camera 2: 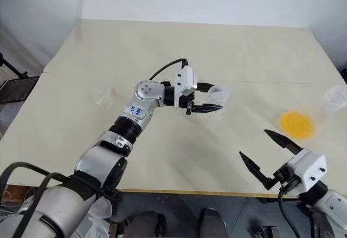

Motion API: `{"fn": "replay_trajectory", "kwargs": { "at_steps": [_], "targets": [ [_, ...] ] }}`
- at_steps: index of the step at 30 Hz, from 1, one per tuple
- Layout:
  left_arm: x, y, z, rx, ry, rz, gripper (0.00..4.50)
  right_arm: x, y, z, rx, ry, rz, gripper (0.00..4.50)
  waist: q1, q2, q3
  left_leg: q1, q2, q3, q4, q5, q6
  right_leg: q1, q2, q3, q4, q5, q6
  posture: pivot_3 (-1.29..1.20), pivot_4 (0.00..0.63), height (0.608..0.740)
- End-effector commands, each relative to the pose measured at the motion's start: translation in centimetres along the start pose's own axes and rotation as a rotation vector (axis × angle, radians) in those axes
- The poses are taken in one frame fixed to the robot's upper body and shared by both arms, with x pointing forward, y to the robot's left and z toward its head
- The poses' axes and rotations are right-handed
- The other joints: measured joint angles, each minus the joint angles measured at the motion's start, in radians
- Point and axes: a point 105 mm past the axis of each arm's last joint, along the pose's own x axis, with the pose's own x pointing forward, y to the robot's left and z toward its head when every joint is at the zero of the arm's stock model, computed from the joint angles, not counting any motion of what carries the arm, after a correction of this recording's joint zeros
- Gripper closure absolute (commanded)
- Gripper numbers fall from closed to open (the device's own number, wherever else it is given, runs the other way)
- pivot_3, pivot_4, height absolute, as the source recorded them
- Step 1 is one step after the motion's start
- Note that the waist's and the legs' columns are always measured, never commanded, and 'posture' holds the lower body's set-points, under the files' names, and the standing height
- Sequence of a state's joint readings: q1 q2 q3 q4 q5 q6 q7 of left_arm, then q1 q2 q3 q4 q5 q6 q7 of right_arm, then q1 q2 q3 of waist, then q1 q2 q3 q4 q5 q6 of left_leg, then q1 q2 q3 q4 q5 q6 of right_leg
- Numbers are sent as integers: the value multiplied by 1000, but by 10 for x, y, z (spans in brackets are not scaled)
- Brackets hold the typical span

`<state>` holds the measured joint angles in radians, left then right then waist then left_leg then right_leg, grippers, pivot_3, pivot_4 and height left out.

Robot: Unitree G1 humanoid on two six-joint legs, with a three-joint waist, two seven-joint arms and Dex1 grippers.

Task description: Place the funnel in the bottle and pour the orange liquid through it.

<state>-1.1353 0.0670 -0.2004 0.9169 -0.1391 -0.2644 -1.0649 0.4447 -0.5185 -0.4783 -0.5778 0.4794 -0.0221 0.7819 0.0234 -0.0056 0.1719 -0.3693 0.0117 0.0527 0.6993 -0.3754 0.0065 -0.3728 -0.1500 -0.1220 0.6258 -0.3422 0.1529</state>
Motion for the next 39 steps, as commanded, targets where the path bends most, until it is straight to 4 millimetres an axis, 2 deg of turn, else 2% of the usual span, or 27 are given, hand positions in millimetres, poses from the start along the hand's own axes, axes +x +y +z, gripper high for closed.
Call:
{"fn": "replay_trajectory", "kwargs": {
  "at_steps": [1,4,8,10,11,15,28,32,36,39],
  "targets": [
    [-2,12,9,39,9,31,2116,1,4,13,-14,-42,-18,0,3,0,0,0,0,0,0,0,0,0,0,0,0,0,0,0,150,740],
    [-7,17,1,-9,32,69,2116,3,5,14,-7,-46,-22,0,4,0,0,-1,-1,0,0,0,0,0,0,0,0,0,0,0,150,740],
    [-4,13,-5,-109,9,61,2116,6,6,14,0,-49,-13,0,3,0,0,-1,-1,0,0,0,0,0,0,0,0,0,0,0,150,740],
    [-4,12,-6,-143,-6,60,1374,7,7,14,2,-50,-9,0,3,0,0,-1,-1,0,0,0,0,0,0,0,0,0,0,0,150,740],
    [-3,12,-6,-160,-13,65,1197,8,7,14,2,-51,-8,0,3,0,0,-1,-1,0,0,0,0,0,0,0,0,0,0,0,150,740],
    [-7,15,-9,-233,-22,93,17,10,7,15,2,-54,-3,0,2,0,0,-1,-1,0,0,0,0,0,0,0,0,0,0,0,150,740],
    [-45,24,-12,-207,-43,150,17,15,2,15,-4,-61,15,0,2,0,0,0,-1,0,0,0,0,0,0,-1,1,0,0,0,150,740],
    [-61,26,-3,-151,-83,163,17,17,2,11,6,-60,28,0,0,0,0,0,0,0,0,0,0,0,0,-1,1,0,0,0,150,740],
    [-95,27,18,-54,-179,205,17,27,7,11,28,-85,89,0,-13,0,0,0,0,0,0,0,0,-1,0,-1,2,0,0,0,150,740],
    [-131,26,18,-39,-187,314,17,40,10,14,56,-114,137,0,-27,0,0,1,1,-1,1,0,0,-1,0,0,3,0,0,0,150,740]
  ]
}}
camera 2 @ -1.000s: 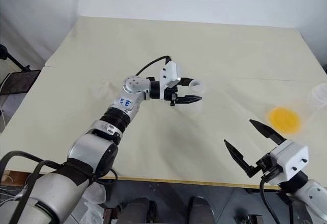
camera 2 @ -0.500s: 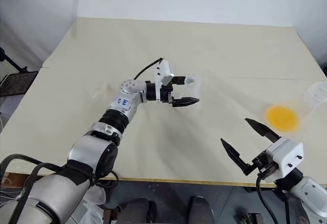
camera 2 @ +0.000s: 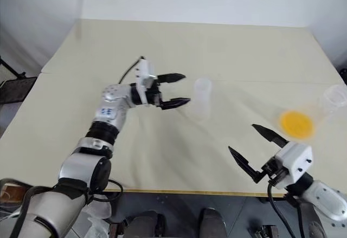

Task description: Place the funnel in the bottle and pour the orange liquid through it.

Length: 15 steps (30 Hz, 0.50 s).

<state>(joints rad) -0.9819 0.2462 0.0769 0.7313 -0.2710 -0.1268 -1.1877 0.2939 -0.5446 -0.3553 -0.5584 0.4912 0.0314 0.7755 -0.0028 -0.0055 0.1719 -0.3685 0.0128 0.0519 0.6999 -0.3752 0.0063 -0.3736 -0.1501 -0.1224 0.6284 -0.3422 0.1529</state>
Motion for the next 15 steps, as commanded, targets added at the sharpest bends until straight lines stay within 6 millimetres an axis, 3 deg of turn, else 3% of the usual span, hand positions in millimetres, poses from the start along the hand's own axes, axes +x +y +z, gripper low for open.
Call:
{"fn": "replay_trajectory", "kwargs": {
  "at_steps": [1,5,9,15],
  "targets": [
    [-36,8,20,66,-60,112,17,11,2,6,16,-40,56,0,-4,0,0,0,0,0,0,0,0,0,0,0,0,0,0,0,150,740],
    [-95,4,12,128,18,315,17,27,9,8,88,-66,166,0,-8,1,-1,1,1,-7,0,0,0,0,0,0,1,0,0,0,150,740],
    [-171,-24,4,129,95,581,17,44,15,11,73,-90,277,0,-20,1,-1,1,0,-11,0,0,0,1,-1,0,1,0,0,0,150,740],
    [-234,-69,-9,93,232,821,17,54,12,10,80,-106,317,0,1,1,0,1,0,-15,2,0,0,4,-1,0,-1,0,-1,0,150,740]
  ]
}}
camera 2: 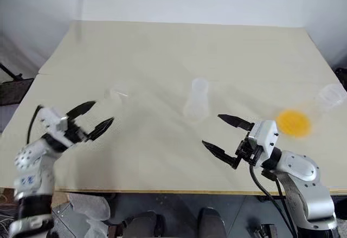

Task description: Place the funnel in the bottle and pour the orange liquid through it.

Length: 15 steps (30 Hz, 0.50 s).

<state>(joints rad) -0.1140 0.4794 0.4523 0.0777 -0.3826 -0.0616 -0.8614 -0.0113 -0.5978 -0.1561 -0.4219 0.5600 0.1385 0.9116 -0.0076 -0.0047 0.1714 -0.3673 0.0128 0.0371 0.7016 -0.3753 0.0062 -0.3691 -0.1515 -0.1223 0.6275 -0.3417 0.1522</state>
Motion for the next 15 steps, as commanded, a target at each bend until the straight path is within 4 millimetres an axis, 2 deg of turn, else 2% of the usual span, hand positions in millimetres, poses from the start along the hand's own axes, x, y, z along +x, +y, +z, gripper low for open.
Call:
{"fn": "replay_trajectory", "kwargs": {
  "at_steps": [1,4,6,13,15],
  "targets": [
    [-32,5,10,41,8,113,17,2,-2,4,-14,-18,22,0,8,0,0,0,0,-1,0,0,0,0,0,0,0,0,0,0,150,740],
    [-61,-6,-1,37,74,187,17,4,-4,3,-9,-19,36,0,7,0,0,0,0,-1,0,0,0,1,0,0,-1,0,0,0,150,740],
    [-64,-13,0,21,76,198,17,4,-4,2,-7,-20,41,0,11,0,0,1,0,-1,-1,0,0,2,-1,0,-2,0,0,0,150,740],
    [-17,-27,-2,-25,69,179,17,5,-4,0,-11,-22,53,0,29,0,0,10,-1,0,-2,-1,0,12,0,1,-4,0,0,0,150,740],
    [15,-33,-4,-59,84,166,17,3,-5,2,-21,-24,44,0,30,0,0,11,-1,1,-3,-2,0,11,0,1,-4,0,0,0,150,740]
  ]
}}
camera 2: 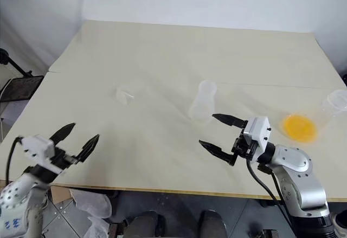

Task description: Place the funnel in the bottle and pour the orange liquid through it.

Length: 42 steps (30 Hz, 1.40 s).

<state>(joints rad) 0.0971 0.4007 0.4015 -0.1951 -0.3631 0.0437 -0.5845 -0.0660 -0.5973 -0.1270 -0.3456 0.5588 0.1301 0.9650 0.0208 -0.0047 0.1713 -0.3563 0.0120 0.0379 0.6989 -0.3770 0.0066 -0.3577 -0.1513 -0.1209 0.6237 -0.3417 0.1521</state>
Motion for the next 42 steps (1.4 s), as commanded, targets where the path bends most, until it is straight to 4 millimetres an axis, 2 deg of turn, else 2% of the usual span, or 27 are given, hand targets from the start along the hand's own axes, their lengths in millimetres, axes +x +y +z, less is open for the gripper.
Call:
{"fn": "replay_trajectory", "kwargs": {
  "at_steps": [1,6,8,13,18,26,36,42],
  "targets": [
    [38,-17,7,-21,13,-10,17,-3,-1,9,-47,-24,-8,0,5,0,0,0,0,0,0,0,0,0,0,0,0,0,0,0,150,740],
    [82,-38,16,-45,21,-69,17,-5,2,8,-49,-14,-17,0,-4,0,0,0,0,0,0,0,0,0,0,-1,1,0,0,0,150,740],
    [98,-41,16,-43,29,-66,17,-4,3,8,-50,-12,-19,0,-7,0,0,0,0,1,-1,0,0,-1,1,-1,0,0,0,0,150,740],
    [122,-35,9,-73,58,22,17,-4,4,9,-51,-19,-48,0,-10,0,0,1,1,2,-1,0,0,-1,1,-1,0,0,0,0,150,740],
    [139,-37,5,-69,42,11,17,-6,6,9,-48,-14,-64,0,-2,-1,0,0,0,2,0,0,0,-1,1,-1,0,0,0,0,150,740],
    [156,-20,8,-51,11,74,17,-4,8,11,-51,-21,-72,0,2,-1,0,0,0,2,-1,0,0,-1,1,-1,0,0,0,0,150,740],
    [156,9,2,-24,56,236,17,-3,9,12,-49,-27,-84,0,2,-1,0,0,0,2,-1,0,0,-1,1,-2,0,0,0,0,150,740],
    [161,16,-1,-36,78,251,17,-3,10,12,-49,-31,-95,0,2,-1,0,0,0,2,-1,0,0,-1,1,-2,0,0,0,0,150,740]
  ]
}}
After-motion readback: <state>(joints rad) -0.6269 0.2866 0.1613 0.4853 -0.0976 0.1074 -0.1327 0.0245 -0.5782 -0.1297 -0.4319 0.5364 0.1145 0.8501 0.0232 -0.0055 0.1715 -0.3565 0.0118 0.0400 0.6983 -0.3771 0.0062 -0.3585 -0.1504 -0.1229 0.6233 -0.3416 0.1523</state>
